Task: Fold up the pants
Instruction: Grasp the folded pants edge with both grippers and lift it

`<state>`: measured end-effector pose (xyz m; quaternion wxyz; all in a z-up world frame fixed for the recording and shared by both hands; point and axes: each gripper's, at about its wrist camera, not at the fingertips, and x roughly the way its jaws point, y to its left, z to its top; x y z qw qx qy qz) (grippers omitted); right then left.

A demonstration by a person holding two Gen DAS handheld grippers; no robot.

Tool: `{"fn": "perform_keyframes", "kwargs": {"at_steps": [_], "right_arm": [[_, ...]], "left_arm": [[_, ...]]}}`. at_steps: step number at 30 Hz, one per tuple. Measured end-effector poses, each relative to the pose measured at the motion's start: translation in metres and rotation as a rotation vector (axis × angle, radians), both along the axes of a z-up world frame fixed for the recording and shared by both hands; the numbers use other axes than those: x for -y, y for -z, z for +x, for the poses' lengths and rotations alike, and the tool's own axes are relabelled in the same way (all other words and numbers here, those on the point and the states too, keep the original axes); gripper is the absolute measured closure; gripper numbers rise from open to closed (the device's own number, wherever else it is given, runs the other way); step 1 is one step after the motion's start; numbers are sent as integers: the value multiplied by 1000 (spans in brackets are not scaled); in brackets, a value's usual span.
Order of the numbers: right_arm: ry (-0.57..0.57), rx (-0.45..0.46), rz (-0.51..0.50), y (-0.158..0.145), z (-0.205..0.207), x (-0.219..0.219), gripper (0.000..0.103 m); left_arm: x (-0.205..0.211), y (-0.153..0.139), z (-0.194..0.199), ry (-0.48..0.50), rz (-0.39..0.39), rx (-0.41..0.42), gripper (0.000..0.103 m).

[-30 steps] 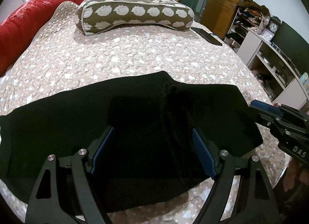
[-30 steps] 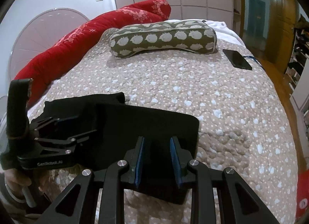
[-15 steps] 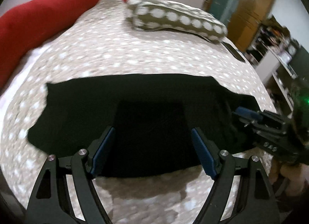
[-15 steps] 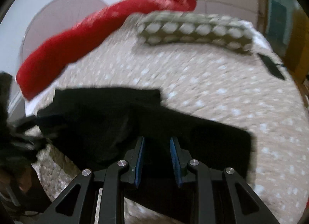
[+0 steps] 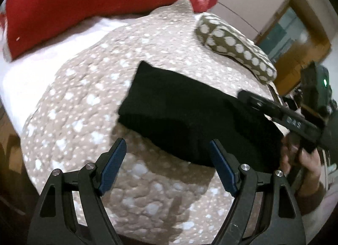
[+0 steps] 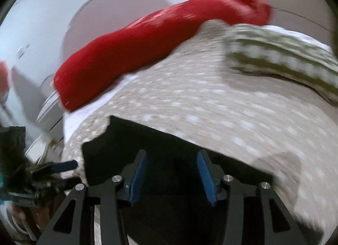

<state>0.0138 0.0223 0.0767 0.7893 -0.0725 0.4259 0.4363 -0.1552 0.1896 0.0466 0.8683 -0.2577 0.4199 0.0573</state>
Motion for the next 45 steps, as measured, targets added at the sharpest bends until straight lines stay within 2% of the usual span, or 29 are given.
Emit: {"fn": "perform_keyframes", "kwargs": {"at_steps": [2, 5, 10, 12, 15, 16, 17, 18, 19, 20, 22, 23, 27, 30, 32, 33, 35, 36, 37, 40, 45], "right_arm": [[-81, -1, -19, 5, 4, -32, 54], [-161, 3, -71, 14, 14, -73, 46], [-250, -3, -113, 30, 22, -113, 43], [-292, -34, -148, 43, 24, -126, 43], [-315, -93, -100, 53, 29, -130, 44], [-312, -102, -79, 54, 30, -128, 50], [-315, -109, -60, 54, 30, -126, 56], [-317, -110, -37, 52, 29, -123, 68], [-304, -89, -13, 47, 27, -118, 81], [-295, -69, 3, 41, 26, -114, 87], [-252, -8, 58, 22, 21, -98, 100], [-226, 6, 96, 11, 21, -86, 101], [-96, 24, 249, -33, 25, -11, 101], [26, 31, 276, -49, 24, 47, 101], [80, 26, 277, -52, 19, 77, 99], [132, 23, 266, -52, 16, 94, 92], [202, -12, 289, -49, 14, 120, 61], [238, -57, 327, -44, 14, 135, 38], [262, -108, 367, -38, 13, 146, 33], [277, -191, 418, -19, 16, 152, 33], [235, -213, 327, -1, 28, 117, 33]], "left_arm": [[-8, 5, -1, -42, -27, 1, 22], [-15, 17, 3, -75, -94, -2, 22], [-16, 23, 17, -94, -102, 32, 19], [-16, 27, 24, -90, -118, 35, 10], [-17, 29, 30, -102, -136, 70, 9], [-17, 29, 31, -98, -142, 81, 9], [-18, 28, 32, -87, -158, 105, 11], [-19, 27, 34, -76, -178, 127, 32], [-18, 24, 39, -62, -187, 132, 46], [-16, 18, 41, -50, -168, 132, 61], [-8, -1, 41, -12, -119, 193, 76], [1, -17, 40, 34, -98, 248, 83], [45, -57, 47, 206, -45, 361, 83], [77, -62, 62, 299, -53, 364, 85], [101, -58, 70, 355, -41, 344, 85], [112, -54, 73, 390, -54, 328, 85], [131, -46, 76, 445, -62, 305, 88], [140, -42, 77, 477, -64, 292, 91], [149, -36, 78, 501, -56, 272, 91], [165, -26, 75, 525, -26, 245, 91], [157, -25, 61, 520, -3, 229, 91]]}}
